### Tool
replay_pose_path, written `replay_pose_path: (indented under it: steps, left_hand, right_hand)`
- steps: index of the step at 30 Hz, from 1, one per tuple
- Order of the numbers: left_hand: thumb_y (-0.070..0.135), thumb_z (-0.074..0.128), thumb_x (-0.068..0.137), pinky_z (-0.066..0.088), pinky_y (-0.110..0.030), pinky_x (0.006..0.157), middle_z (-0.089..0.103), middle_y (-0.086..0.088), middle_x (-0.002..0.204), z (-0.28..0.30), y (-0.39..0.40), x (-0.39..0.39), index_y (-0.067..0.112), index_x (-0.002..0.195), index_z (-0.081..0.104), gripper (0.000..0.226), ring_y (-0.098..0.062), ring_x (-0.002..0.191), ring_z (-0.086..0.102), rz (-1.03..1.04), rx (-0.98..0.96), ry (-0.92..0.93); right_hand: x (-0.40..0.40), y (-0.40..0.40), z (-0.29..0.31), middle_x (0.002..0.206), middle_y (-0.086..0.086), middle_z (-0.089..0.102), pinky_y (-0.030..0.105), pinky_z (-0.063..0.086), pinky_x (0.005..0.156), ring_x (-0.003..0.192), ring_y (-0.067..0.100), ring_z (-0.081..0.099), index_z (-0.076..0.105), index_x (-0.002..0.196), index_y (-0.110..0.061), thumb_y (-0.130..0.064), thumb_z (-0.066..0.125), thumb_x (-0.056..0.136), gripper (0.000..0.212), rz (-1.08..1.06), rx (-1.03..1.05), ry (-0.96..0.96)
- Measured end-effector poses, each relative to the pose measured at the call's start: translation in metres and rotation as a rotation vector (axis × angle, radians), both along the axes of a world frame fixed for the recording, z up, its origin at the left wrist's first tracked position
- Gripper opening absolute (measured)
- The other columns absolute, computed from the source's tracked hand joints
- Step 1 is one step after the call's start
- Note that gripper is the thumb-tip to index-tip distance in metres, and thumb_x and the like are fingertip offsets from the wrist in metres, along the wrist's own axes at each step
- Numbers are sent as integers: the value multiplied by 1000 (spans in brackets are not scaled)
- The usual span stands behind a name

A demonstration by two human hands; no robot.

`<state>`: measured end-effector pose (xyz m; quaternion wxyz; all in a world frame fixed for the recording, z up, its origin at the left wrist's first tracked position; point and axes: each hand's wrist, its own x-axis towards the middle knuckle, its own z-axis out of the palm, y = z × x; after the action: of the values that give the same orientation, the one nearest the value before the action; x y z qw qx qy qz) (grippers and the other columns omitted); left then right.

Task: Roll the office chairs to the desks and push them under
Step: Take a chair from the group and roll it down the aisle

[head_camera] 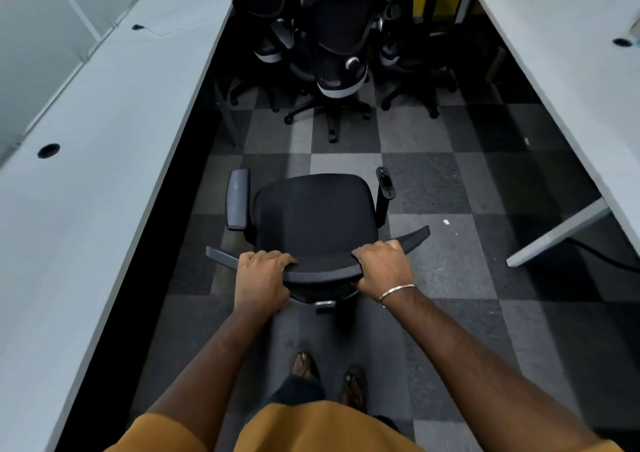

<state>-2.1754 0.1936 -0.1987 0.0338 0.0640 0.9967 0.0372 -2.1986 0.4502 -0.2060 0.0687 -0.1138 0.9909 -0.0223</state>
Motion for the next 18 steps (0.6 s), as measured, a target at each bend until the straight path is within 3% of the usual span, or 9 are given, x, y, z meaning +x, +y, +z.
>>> replay_pose_path:
  steps: [13, 18]
  left_hand:
    - [14, 70, 67, 31, -32, 87, 70, 14, 97, -1, 1, 173, 37, 114, 72, 53, -14, 89, 61, -43, 35, 57]
    - [14, 69, 69, 32, -34, 90, 69, 12, 100, -1, -12, 243, 36, 118, 70, 53, -17, 94, 61, -73, 34, 42]
  right_hand:
    - [179, -4, -2, 90, -10, 68, 34, 30, 83, 94, 19, 64, 70, 94, -31, -32, 70, 65, 29, -52, 18, 19]
    - [253, -12, 3, 111, -12, 71, 35, 23, 87, 110, 18, 61, 70, 120, -38, -45, 77, 67, 54, -38, -58, -27]
